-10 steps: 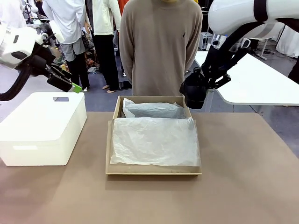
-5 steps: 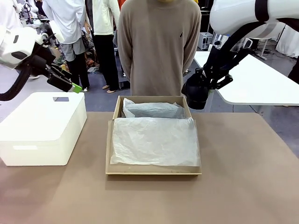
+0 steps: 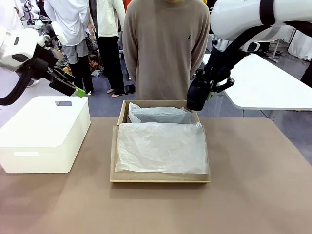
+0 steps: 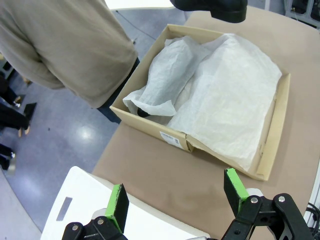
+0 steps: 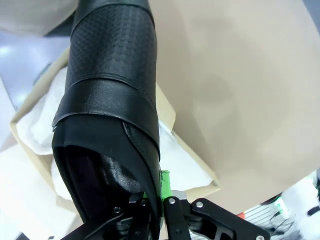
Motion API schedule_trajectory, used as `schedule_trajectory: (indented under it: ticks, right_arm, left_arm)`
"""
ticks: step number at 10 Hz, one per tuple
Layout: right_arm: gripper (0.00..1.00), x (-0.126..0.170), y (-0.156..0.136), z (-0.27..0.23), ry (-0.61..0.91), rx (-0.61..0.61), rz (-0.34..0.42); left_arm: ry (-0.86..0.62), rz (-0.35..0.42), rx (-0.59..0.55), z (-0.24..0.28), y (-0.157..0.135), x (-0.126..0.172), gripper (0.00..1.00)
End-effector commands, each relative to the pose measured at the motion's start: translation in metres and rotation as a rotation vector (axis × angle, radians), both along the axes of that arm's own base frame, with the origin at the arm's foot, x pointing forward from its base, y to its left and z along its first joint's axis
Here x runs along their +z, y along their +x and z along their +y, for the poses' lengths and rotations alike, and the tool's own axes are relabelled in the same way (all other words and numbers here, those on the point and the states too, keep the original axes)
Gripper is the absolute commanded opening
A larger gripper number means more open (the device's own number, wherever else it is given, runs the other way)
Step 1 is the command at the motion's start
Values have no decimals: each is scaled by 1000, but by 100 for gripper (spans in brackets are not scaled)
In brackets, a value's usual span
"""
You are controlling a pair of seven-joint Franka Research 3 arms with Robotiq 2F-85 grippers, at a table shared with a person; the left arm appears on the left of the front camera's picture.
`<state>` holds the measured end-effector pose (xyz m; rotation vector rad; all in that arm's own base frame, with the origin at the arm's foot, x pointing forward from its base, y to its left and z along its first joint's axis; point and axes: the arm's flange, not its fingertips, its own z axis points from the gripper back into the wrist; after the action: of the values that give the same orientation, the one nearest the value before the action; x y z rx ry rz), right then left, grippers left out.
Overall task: Pack the shoes into the box.
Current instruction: Place the other shoe of the Shoes into the Shoes Box.
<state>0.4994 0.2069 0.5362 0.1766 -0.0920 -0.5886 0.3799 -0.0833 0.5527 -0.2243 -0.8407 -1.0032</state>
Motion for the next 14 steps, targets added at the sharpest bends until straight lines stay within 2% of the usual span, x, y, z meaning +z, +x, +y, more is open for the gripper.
schedule_trajectory:
  ticks: [1, 3, 4, 6, 7, 12, 14]
  right_arm:
    - [0, 3, -11, 27, -10, -142, 13]
    - [0, 1, -8, 49, 78, -320, 43]
    - [0, 1, -7, 56, 109, -363, 54]
    - [0, -1, -8, 62, 123, -385, 49]
    - [0, -8, -13, 52, 78, -330, 81]
    - [0, -8, -13, 52, 78, -330, 81]
    - [0, -8, -14, 60, 71, -408, 78]
  left_arm:
    - [-13, -4, -4, 0, 0, 0, 100]
    - [-13, -4, -4, 0, 0, 0, 100]
    - [-13, -4, -4, 0, 0, 0, 100]
    - [-13, -4, -4, 0, 0, 0, 100]
    - [-13, -4, -4, 0, 0, 0, 100]
    - [-13, -4, -4, 0, 0, 0, 100]
    - [-13, -4, -4, 0, 0, 0, 100]
